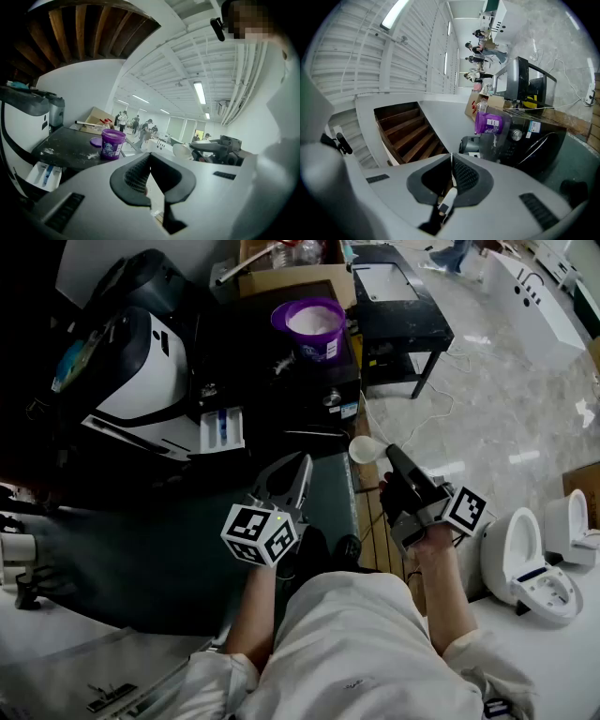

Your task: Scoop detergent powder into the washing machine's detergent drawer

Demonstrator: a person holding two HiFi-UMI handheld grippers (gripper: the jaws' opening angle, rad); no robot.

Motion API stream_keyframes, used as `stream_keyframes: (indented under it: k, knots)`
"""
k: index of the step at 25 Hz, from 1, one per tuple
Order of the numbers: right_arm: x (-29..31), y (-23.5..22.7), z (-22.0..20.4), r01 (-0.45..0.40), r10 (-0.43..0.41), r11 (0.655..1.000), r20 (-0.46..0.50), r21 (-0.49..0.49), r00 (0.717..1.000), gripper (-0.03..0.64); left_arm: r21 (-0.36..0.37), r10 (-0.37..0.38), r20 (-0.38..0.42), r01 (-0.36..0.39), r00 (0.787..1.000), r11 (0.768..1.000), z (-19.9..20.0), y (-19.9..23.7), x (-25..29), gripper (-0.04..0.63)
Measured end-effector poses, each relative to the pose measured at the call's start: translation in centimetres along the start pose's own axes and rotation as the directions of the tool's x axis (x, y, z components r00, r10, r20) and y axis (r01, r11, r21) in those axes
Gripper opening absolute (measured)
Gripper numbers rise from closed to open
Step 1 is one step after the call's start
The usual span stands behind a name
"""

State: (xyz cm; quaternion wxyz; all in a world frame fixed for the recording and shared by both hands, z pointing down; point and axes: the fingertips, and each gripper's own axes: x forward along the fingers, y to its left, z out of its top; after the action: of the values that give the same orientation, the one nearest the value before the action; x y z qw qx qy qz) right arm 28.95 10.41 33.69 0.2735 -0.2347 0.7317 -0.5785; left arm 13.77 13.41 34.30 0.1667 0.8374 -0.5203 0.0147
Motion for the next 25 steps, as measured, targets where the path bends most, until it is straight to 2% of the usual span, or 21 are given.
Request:
stream_keyframes:
  k: [4, 10, 15, 25]
  knots:
    - [-0.2, 0.0, 0.0, 0.005, -0.005, 1.000, 0.001, -0.020, 1.000, 0.008, 0.023, 0.009, -0.003, -0.009, 1.000, 1.000, -0.1, 0.0, -0.2, 0.018]
    - [0.0, 0.0, 0.1, 0.006, -0.006, 0.999, 0.003, -0.039, 1.000, 0.006, 0.014, 0.011, -0.009, -0.011, 1.000, 1.000, -0.4, 0.6, -0.3, 0.018]
    - [0.5, 0.2, 0.2, -0.008, 0.008, 1.000, 0.012, -0.019, 1.000, 0.008, 0.016, 0.002, -0.020, -0.002, 1.000, 1.000, -0.6, 0.9, 0.0, 0.018]
    - [3.0, 0.4, 1.5, 0.006, -0.005, 0.999, 0.035, -0.039, 0.999, 0.008, 0.018, -0.022, -0.026, 0.022, 0.999, 1.000, 0.9, 2.9, 1.7, 0.018]
